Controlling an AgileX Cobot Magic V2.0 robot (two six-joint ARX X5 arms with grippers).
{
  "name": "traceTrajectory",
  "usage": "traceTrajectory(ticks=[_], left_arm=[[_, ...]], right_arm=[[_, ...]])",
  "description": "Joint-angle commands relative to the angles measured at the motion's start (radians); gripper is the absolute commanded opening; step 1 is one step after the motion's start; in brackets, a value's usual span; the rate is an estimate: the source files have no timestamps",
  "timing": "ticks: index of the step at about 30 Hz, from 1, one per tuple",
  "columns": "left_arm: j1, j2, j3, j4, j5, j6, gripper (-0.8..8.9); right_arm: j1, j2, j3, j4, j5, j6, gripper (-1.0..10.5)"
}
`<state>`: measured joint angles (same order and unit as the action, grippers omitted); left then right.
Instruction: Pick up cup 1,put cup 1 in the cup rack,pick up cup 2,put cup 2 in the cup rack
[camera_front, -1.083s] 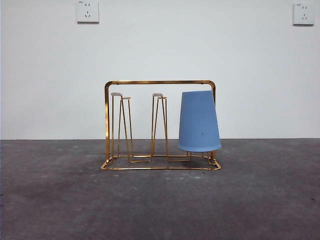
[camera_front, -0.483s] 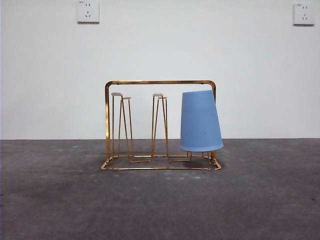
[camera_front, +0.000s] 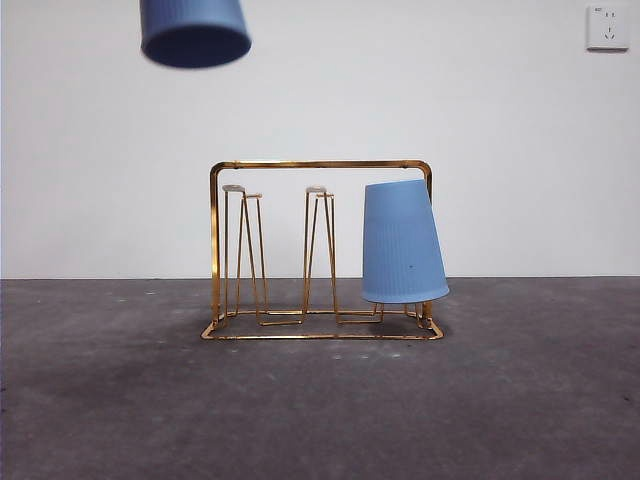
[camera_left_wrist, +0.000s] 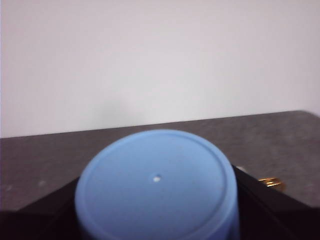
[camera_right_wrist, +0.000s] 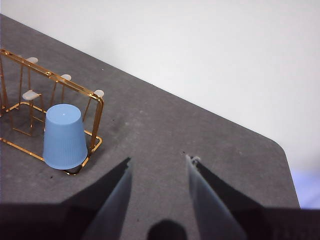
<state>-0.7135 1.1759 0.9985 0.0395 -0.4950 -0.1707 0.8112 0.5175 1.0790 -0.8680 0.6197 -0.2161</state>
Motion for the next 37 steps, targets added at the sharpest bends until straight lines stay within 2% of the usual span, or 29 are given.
traceTrajectory(ticks=[1,6,17,29,37], left_arm=[[0.007,0.042,-0.009,0.032,-0.003,0.023,-0.06],[0.007,0.129,-0.009,0.134,-0.003,0.037,-0.06],[0.024,0.270,-0.009,0.237,-0.003,0.042,-0.06],[0.069,0.329,-0.009,0.247,0.006,0.041,-0.06],[0.086,0.369,-0.009,0.246,0.050,0.014,-0.06]], right_arm=[[0.000,0.001,0.001,0.003,-0.002,0.016,1.9],[0.000,0.001,0.001,-0.008,-0.003,0.035,1.9],[0.000,0.001,0.001,-0.054,-0.003,0.060,1.9],[0.000,0.001,0.001,-0.069,-0.003,0.068,1.9],[0.000,0.002,0.001,-0.068,-0.003,0.068,1.9]])
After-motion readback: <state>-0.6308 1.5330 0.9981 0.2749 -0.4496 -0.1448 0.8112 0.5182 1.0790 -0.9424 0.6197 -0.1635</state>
